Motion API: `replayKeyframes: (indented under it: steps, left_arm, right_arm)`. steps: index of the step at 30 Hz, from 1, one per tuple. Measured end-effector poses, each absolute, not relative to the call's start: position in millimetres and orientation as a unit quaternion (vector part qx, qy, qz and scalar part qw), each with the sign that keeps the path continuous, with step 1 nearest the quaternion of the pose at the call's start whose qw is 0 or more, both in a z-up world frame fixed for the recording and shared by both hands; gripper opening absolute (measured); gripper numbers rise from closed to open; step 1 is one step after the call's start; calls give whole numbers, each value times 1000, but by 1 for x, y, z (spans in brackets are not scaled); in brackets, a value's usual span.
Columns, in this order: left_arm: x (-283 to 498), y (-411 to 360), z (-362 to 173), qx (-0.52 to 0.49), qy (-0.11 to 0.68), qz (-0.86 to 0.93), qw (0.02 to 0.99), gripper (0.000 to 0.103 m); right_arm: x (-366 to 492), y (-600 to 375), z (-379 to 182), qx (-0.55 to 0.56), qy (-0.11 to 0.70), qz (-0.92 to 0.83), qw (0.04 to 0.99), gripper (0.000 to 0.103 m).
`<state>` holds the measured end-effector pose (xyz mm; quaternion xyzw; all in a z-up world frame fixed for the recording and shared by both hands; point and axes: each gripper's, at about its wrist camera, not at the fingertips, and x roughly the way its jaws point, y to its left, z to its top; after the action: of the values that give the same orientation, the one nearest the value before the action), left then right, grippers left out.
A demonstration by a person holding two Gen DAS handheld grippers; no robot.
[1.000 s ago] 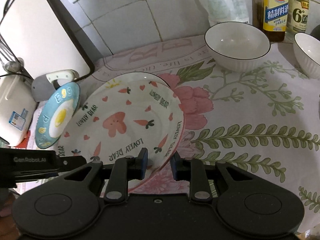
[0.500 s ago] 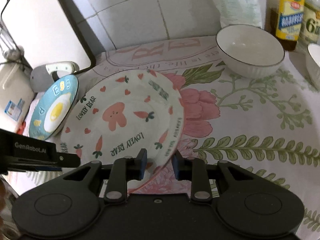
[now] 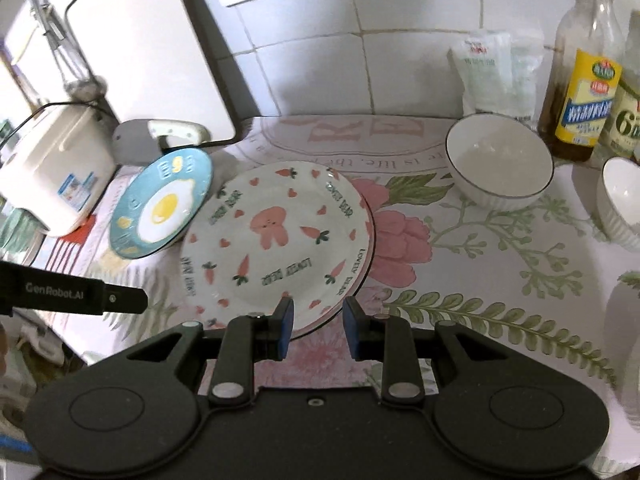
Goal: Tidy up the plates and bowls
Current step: 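Lower the bunny plate onto the sun plate and open both grippers, then reach to the blue egg plate and close both grippers on its rim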
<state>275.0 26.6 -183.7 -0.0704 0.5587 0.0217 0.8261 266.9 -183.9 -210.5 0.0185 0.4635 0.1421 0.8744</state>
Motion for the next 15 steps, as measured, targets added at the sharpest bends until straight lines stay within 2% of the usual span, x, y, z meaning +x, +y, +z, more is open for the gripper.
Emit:
replayKeyframes:
  steps: [3,15]
  left_arm:
    - [259,29,-165,-55,538,6,841,51]
    - [206,47,-104,-19,493,16,870,62]
  right_arm:
    - [256,-183,-190,7,451,153,879,40]
    - [217,-160,-121,-37,403,214,889,59]
